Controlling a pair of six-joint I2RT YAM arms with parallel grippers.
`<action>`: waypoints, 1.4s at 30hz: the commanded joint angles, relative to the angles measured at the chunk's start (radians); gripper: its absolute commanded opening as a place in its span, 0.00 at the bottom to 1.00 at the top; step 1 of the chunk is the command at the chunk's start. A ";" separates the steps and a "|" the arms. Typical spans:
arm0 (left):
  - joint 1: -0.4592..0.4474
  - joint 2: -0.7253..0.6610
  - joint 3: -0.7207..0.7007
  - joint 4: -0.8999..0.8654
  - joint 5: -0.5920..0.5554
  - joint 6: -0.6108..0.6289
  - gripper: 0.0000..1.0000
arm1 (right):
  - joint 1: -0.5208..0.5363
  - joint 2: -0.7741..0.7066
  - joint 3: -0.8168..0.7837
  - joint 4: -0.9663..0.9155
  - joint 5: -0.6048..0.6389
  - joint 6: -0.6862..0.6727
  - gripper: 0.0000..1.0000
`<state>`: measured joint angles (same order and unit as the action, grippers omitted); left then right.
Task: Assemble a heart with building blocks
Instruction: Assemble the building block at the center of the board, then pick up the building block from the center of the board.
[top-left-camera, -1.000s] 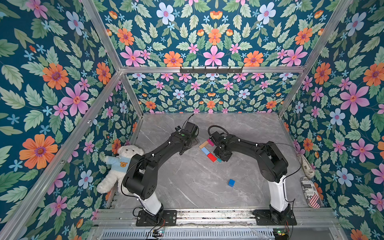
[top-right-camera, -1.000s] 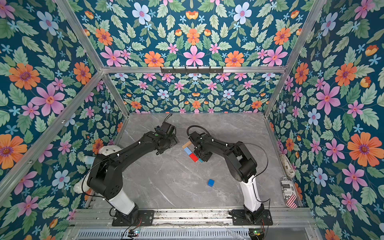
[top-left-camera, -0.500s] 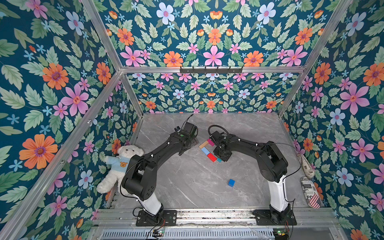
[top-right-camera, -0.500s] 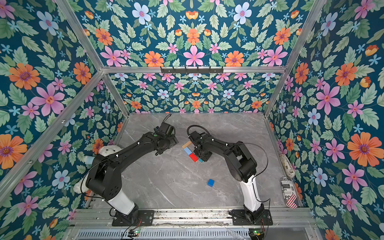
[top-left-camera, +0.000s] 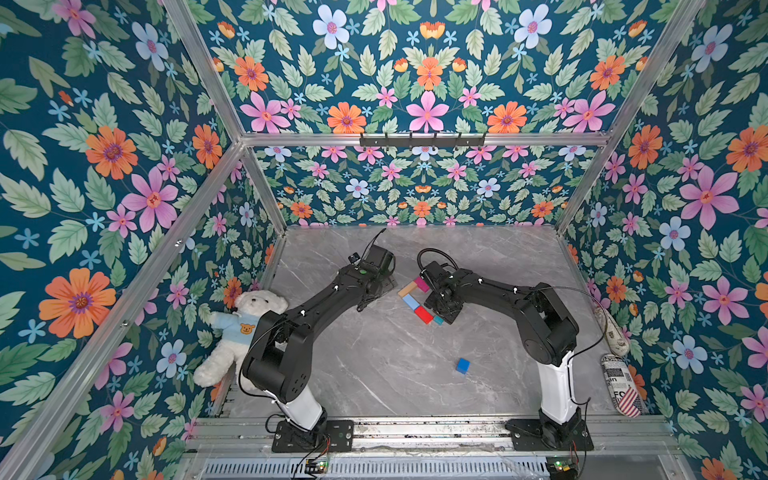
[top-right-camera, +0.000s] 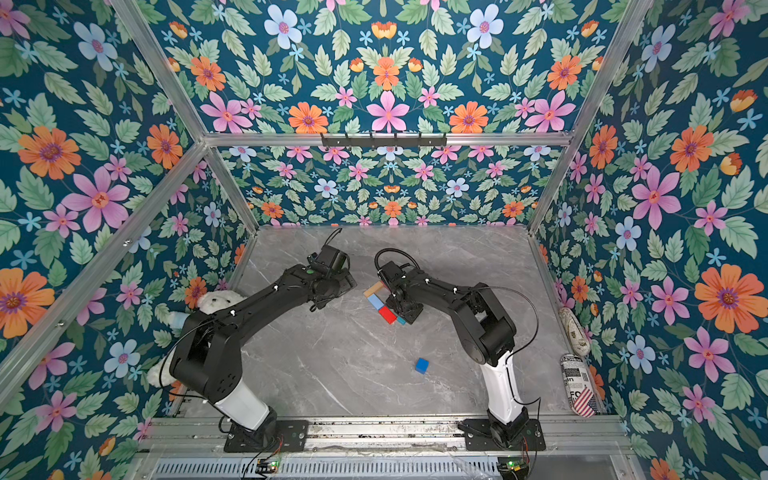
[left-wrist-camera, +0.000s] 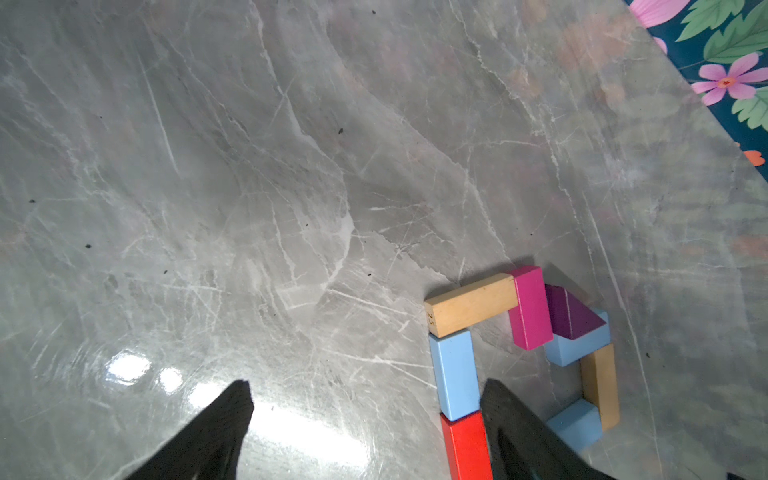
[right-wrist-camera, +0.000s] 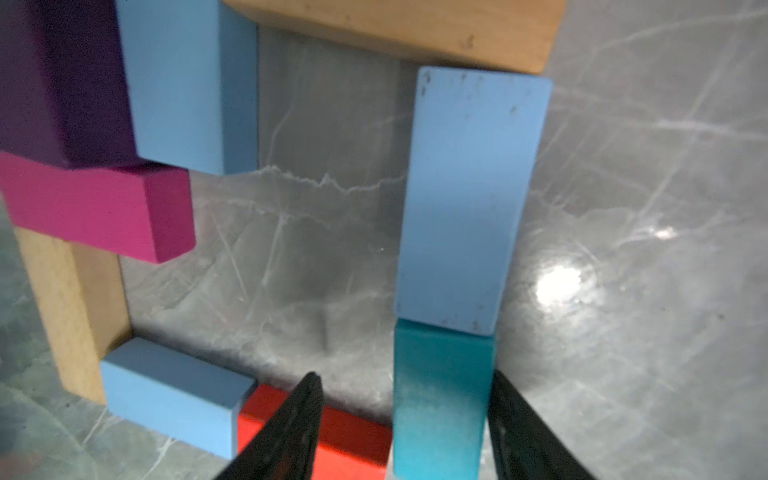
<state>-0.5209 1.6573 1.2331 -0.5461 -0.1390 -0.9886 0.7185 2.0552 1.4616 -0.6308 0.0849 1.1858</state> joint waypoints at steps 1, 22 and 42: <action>0.001 -0.008 0.002 0.006 -0.011 0.014 0.90 | -0.002 -0.003 -0.003 -0.047 0.028 -0.009 0.67; 0.001 -0.028 -0.023 0.009 -0.037 0.014 0.90 | 0.053 -0.747 -0.629 -0.029 -0.138 -0.563 0.65; 0.001 -0.071 -0.082 0.000 -0.052 -0.009 0.90 | 0.149 -0.685 -0.701 -0.003 -0.188 -0.517 0.57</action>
<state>-0.5209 1.5917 1.1568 -0.5392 -0.1761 -0.9901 0.8604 1.3628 0.7593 -0.6163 -0.1047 0.6617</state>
